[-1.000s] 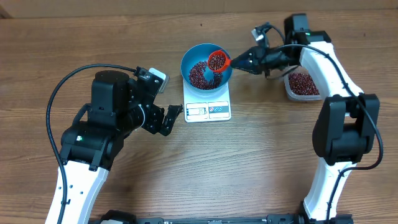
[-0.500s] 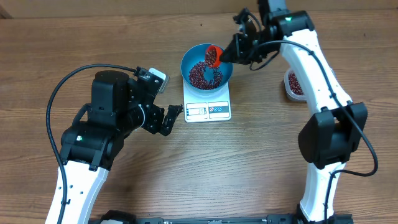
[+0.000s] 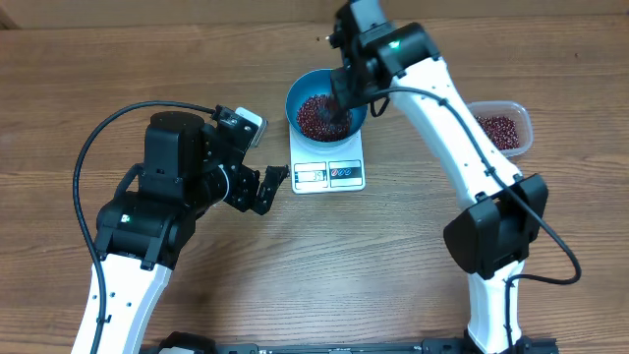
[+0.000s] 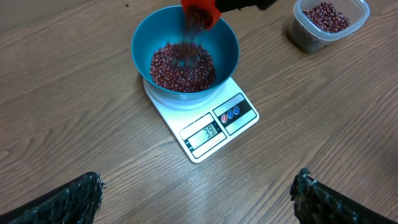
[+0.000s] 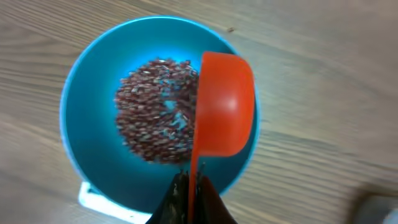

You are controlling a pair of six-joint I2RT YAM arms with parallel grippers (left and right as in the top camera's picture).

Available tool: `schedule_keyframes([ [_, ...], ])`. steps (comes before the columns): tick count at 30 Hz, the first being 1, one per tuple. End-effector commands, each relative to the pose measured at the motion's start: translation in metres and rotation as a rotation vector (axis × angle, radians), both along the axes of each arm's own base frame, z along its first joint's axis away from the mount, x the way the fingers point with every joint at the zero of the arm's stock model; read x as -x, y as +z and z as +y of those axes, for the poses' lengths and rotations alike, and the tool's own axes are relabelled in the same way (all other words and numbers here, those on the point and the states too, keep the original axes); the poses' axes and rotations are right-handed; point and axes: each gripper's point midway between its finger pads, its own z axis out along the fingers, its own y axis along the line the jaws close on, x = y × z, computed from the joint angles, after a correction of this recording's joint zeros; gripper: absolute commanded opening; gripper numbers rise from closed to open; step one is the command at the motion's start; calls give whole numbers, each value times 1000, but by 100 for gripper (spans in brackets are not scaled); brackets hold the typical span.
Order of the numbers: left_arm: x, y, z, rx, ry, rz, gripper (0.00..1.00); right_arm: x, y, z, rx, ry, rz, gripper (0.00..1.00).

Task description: Scoop item into bowl and weigh 150g on scale

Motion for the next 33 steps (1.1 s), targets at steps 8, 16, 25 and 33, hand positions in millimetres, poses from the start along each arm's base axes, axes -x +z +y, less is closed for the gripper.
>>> schedule_keyframes([
  [8, 0, 9, -2, 14, 8, -17, 99, -6, 21, 3, 246, 19, -179, 4],
  [16, 0, 9, -2, 14, 8, -17, 99, -5, 22, 11, 129, 50, -133, 4],
  [25, 0, 9, -2, 14, 8, -17, 100, -1, 70, -19, -168, 39, -90, 4],
  [33, 0, 9, -2, 14, 8, -17, 99, 11, 108, -136, -222, -183, -76, 4],
])
